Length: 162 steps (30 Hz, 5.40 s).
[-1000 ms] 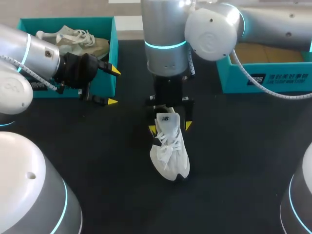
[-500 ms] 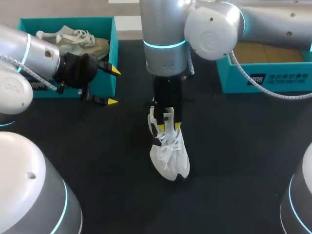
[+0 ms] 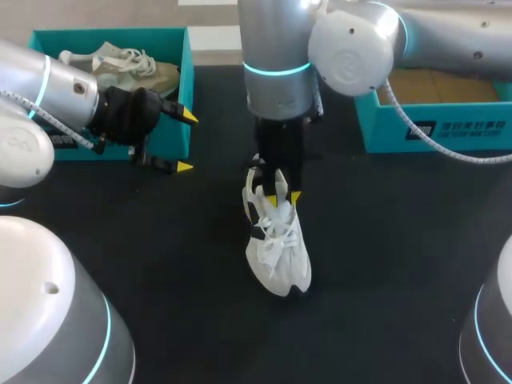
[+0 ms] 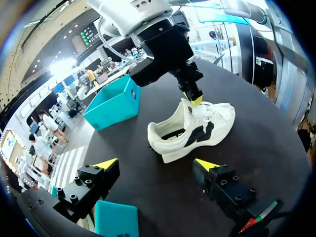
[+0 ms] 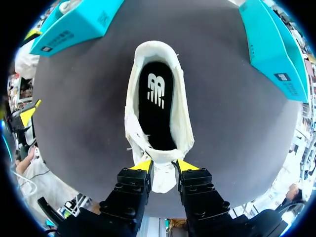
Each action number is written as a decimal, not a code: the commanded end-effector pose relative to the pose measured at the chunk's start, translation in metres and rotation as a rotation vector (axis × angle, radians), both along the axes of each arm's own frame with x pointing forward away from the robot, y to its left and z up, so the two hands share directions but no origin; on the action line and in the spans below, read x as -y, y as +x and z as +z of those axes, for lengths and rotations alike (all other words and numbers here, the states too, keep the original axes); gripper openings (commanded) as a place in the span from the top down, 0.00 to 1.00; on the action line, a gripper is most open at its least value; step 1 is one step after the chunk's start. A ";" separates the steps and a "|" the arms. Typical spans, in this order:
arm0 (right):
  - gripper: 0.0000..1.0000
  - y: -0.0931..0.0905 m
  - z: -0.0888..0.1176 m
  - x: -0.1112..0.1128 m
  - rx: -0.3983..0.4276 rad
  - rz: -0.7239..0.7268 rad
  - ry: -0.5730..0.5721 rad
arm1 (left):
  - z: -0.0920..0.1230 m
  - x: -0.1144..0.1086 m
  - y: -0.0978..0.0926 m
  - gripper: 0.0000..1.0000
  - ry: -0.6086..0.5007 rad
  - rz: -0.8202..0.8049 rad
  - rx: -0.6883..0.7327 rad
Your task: Take the shoe out of the shoebox, open the shoe tongue, remove and reinsert the insole, then place the shoe into the shoebox
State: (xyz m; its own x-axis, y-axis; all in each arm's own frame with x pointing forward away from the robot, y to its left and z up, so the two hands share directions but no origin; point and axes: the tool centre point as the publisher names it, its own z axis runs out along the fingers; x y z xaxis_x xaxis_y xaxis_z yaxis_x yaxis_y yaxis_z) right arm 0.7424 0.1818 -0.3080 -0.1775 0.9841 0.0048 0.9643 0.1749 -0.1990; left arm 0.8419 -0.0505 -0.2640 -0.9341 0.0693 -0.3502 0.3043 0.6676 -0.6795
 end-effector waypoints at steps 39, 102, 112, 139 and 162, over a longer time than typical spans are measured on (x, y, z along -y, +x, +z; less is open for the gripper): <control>0.83 0.018 0.028 0.011 0.092 0.063 -0.103 | 0.001 0.000 -0.001 0.00 0.005 0.002 0.000; 0.00 0.061 0.032 -0.003 0.475 0.620 0.044 | 0.001 0.000 -0.001 0.00 0.005 0.002 0.000; 0.00 0.099 0.037 0.009 0.422 1.126 -0.048 | 0.001 0.000 -0.001 0.00 0.005 0.002 0.000; 0.32 0.149 -0.017 -0.014 0.319 1.610 -0.054 | 0.001 0.000 -0.001 0.00 0.005 0.002 0.000; 0.38 0.149 -0.039 -0.024 0.277 1.456 -0.036 | 0.001 0.000 -0.001 0.00 0.005 0.002 0.000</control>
